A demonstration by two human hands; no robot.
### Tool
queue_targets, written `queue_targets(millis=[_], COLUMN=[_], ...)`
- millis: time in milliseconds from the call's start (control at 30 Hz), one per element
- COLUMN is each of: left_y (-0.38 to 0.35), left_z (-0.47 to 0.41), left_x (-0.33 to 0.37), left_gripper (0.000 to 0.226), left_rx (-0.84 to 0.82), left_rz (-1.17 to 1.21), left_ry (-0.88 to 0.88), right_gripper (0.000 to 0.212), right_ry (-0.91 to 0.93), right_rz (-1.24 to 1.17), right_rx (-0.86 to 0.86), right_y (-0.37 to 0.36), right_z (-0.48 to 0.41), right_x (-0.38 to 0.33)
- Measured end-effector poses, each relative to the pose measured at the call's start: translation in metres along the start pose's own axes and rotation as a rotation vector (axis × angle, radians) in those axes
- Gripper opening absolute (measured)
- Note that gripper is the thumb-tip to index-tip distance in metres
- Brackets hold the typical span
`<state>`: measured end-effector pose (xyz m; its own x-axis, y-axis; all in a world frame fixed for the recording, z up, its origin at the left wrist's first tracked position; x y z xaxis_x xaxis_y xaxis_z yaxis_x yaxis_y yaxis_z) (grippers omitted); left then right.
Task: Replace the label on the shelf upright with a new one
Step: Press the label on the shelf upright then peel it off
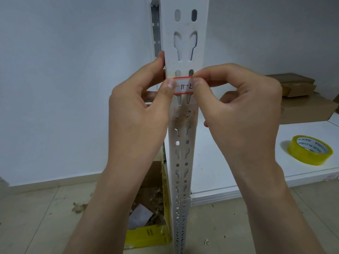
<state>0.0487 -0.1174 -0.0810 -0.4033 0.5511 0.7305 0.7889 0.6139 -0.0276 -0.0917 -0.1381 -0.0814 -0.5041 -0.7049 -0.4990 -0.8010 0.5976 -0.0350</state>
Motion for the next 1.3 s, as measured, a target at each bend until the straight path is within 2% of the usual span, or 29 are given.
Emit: queue_targets(millis=[167,300,600,1000,1300], left_y=[0.0003,-0.0002,0.0002,0.0007,0.0012], left_z=[0.0003,0.0003,0.001,0.0005,0.0004], left_x=[-0.0001,0.0008,0.0017,0.0012,0.002], left_gripper=[0.042,0.042,0.043,0.043,0.043], left_rx=[-0.01,-0.006,-0.007,0.001,0.006], left_rz=[0.006,-0.017,-0.007,0.008,-0.002], left_ry=[-0.002,-0.008,0.005,0.01,0.011], right_gripper=[0.004,0.005,0.006,0.006,0.006], right_ry=[-0.034,-0.072,-0.017,-0.075,-0.017], right_rz=[0.049,-0.03,-0.004,-0.038,-0.019], right_rx=[-0.095,-0.028,0.008,-0.006,0.017], right_y=[-0.0016,0.0025,0.0013,0.0013,-0.0007], right_z=[0.0004,-0.0013,0.0001,-0.001,0.0011], right_x=[-0.0012,-0.0013,-0.0014,-0.0024,-0.0011])
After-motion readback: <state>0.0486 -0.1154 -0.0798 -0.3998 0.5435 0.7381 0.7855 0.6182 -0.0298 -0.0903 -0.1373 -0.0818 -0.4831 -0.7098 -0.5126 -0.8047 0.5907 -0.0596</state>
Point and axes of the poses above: each hand's wrist, its own z-axis away from the middle knuckle, its own y-axis out of the back of the hand, x = y × z, the point moved 1 cm from there along -z, towards the middle knuckle, and after that the axes turned 13 degrees about x, right-handed, at the moved point
